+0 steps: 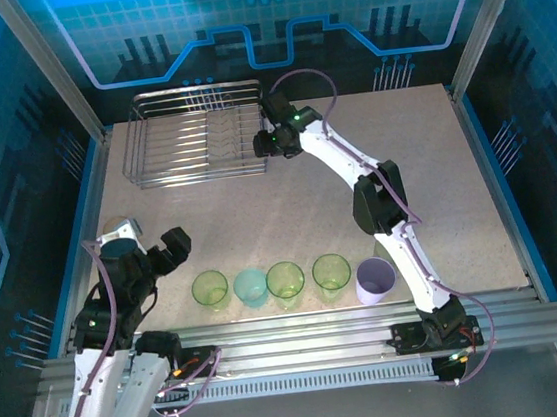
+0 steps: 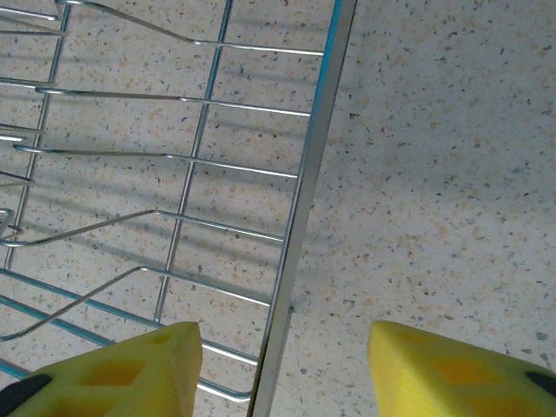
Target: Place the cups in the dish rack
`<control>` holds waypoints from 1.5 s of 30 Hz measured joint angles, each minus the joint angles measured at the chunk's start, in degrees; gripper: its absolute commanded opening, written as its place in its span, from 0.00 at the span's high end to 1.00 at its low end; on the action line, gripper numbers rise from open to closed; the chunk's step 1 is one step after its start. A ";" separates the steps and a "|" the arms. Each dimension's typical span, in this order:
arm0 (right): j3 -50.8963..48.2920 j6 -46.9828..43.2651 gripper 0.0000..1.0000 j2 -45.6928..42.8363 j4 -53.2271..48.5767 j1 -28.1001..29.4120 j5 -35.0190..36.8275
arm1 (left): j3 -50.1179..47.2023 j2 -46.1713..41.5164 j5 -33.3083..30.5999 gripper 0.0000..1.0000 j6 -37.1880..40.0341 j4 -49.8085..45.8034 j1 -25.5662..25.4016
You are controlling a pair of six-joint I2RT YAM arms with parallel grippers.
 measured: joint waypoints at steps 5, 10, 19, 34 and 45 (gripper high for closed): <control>1.40 0.87 0.58 0.94 1.01 -0.02 0.04 | 0.00 0.00 0.00 0.01 0.00 -0.39 0.00; 3.26 2.69 0.70 3.08 3.21 -0.42 -0.31 | 0.00 0.00 -0.02 0.01 0.00 -0.42 0.00; 5.22 5.49 1.00 4.52 4.31 -2.21 -0.55 | 0.00 0.00 -0.02 0.01 0.00 -1.25 0.00; -18.93 2.49 1.00 -12.04 5.14 -2.82 8.44 | 0.00 0.00 -0.02 0.01 0.00 -1.42 -0.13; -48.02 2.21 1.00 -33.97 10.73 -6.67 12.28 | 0.00 1.14 0.35 0.01 0.02 -1.40 -0.44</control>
